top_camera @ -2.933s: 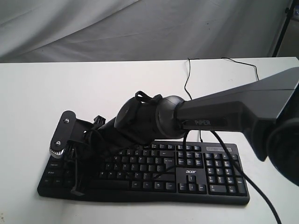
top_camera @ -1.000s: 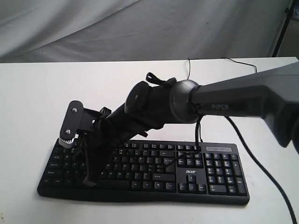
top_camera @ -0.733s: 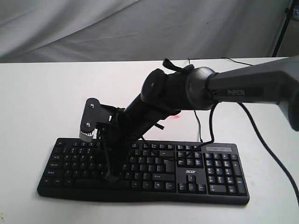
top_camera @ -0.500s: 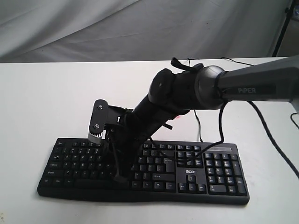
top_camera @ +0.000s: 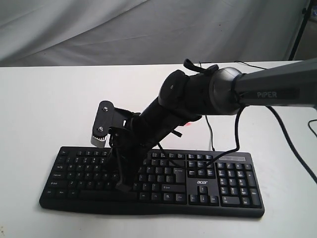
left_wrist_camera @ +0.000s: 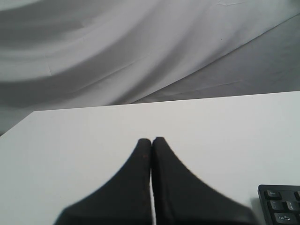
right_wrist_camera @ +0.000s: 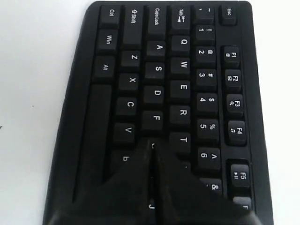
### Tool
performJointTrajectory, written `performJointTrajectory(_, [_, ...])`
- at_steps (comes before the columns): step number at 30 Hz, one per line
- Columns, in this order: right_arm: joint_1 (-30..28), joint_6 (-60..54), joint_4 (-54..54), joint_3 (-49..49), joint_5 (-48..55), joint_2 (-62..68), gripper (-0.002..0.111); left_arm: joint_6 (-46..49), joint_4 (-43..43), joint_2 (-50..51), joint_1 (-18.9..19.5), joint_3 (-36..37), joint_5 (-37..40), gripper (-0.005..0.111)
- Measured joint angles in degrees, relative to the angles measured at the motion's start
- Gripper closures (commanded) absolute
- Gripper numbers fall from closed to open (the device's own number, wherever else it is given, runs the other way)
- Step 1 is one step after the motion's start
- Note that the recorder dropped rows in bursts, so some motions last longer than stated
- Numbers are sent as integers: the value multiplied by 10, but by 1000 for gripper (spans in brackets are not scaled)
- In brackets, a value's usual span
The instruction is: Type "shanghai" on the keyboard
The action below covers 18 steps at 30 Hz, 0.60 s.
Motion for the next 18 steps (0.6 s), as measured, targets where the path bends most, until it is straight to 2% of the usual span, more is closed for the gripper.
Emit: performJointTrajectory(18, [0,-27,4,0,-4,27,108,0,0,0,0,0,0,106])
